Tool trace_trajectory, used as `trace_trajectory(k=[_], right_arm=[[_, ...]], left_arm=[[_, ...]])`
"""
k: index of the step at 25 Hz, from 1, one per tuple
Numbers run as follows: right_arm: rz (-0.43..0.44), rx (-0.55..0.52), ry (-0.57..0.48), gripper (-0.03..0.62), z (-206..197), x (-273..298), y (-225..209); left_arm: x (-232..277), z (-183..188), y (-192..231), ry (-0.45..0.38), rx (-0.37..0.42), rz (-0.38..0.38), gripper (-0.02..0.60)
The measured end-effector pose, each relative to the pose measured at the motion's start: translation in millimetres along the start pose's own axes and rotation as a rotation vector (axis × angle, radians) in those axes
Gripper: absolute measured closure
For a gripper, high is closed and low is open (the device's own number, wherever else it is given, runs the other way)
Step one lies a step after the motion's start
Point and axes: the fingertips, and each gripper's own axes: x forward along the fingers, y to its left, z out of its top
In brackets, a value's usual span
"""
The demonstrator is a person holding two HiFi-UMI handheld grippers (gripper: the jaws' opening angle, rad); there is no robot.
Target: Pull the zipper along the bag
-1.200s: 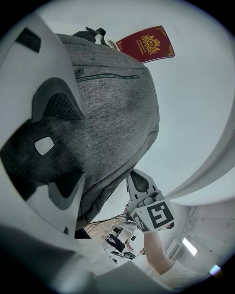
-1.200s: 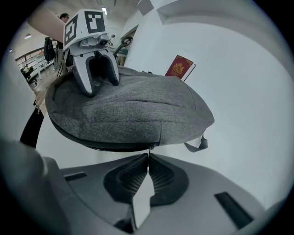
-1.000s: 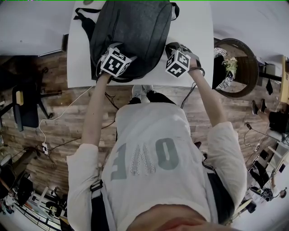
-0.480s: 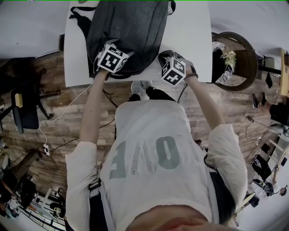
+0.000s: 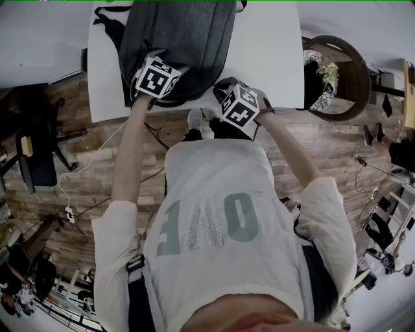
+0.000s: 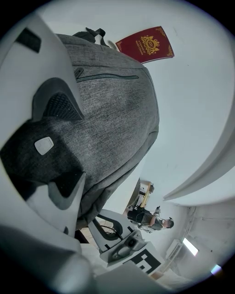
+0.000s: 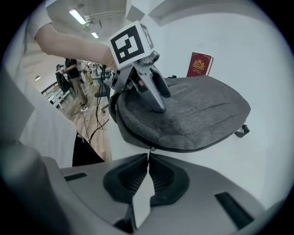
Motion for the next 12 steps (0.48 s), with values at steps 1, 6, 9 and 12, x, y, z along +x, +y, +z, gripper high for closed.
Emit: trace_trajectory(k=[1, 6, 9, 12], right_arm=[[0.013, 0.008, -0.005, 0.56, 2, -1, 5], [0.078, 0.022, -0.032, 0.56, 16, -2, 31], [0.122, 0.039, -0.055, 0.56, 29, 1, 48], [0.16, 0.069, -0.081, 0.56, 45, 7, 64]], left_arm=[[0, 0, 0, -0.001, 0.0, 0.0, 0.216], [0, -1, 0, 0.001, -0.002, 0.003, 0.216], [0, 1, -1, 0.001, 0.001, 0.007, 0.216], [0, 0, -1, 0.002, 0.001, 0.007, 0.216]])
